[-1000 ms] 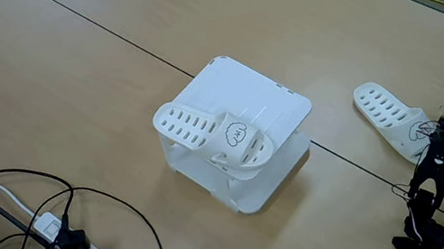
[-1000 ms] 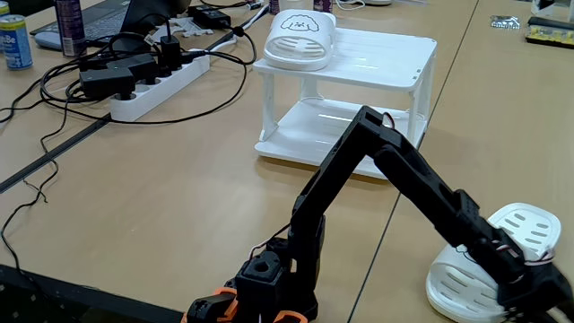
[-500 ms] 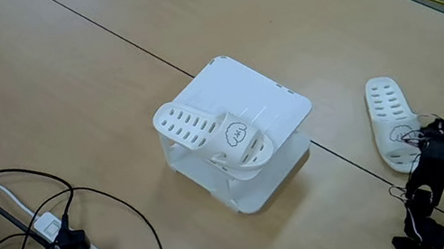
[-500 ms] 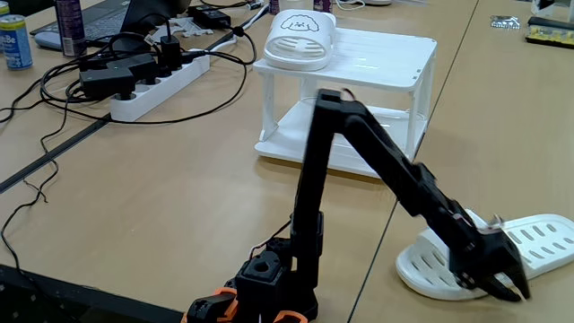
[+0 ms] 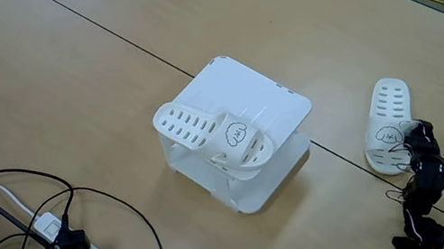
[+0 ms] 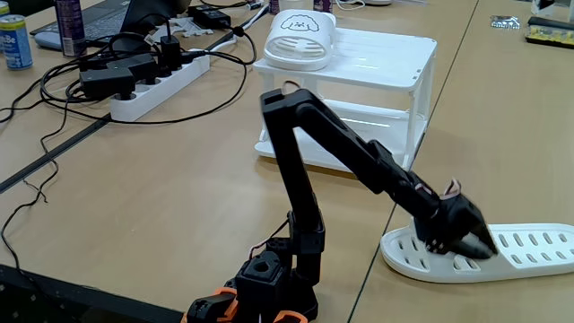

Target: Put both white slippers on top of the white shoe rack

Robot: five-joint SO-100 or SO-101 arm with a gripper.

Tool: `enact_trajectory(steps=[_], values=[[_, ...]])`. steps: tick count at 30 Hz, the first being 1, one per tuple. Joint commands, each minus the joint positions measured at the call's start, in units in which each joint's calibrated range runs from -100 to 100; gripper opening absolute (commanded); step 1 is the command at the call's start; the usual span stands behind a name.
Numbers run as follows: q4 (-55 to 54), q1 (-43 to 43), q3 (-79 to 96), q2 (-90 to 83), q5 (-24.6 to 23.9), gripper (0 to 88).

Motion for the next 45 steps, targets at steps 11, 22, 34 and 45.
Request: enact_trajectory(steps=[11,22,34,45], values=[[-0.35,-6.26,19.63,-44.43,0.42,0.8],[7.50,-19.00,23.51,-45.27,0.42,3.3],[6.90,-18.43,18.00,-32.39,0.42,16.9],[7.07,-18.68,19.09,-28.61,0.42,17.5]])
